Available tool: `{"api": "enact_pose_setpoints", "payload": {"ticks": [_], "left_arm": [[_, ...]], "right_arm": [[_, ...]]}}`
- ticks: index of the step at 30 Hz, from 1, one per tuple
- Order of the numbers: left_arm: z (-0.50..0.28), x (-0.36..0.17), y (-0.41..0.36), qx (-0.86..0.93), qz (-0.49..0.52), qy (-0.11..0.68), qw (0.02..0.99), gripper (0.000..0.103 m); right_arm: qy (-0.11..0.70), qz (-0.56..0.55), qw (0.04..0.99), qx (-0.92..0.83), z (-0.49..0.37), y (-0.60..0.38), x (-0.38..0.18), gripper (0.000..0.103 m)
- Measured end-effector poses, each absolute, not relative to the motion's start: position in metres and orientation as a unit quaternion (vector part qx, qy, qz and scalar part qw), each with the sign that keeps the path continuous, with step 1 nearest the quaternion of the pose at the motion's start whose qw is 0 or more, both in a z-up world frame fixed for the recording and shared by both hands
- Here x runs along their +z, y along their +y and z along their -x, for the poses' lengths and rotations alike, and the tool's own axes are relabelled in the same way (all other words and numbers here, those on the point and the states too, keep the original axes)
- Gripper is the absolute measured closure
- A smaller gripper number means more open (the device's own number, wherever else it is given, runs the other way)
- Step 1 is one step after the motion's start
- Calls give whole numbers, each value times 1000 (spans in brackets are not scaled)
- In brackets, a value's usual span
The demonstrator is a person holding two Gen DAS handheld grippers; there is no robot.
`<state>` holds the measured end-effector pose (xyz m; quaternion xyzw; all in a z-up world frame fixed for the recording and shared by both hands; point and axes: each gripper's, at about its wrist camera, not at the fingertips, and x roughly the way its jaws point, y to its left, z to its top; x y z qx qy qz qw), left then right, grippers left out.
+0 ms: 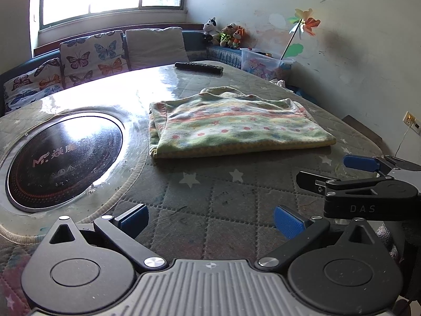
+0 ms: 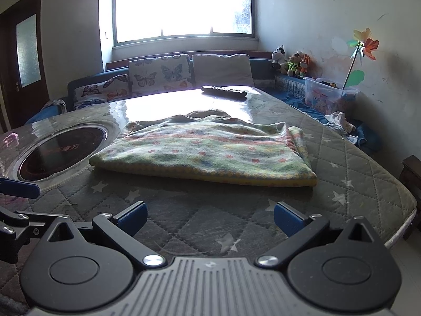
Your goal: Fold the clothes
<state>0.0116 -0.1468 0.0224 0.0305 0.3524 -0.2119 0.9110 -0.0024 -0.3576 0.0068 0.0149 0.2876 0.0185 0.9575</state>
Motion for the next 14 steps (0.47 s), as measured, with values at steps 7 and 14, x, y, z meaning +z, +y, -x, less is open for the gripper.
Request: {"api": "enact_pose_setpoints", "payload": {"ticks": [7,14], "left_arm": [[-10,23,-150,-214,-35,351,911,0],[-11,23,-152,-217,-38,351,910,0]], "right_arm": [[287,-18,957,20,3,-358,7,0],[288,-18,957,21,2,-358,7,0]]}}
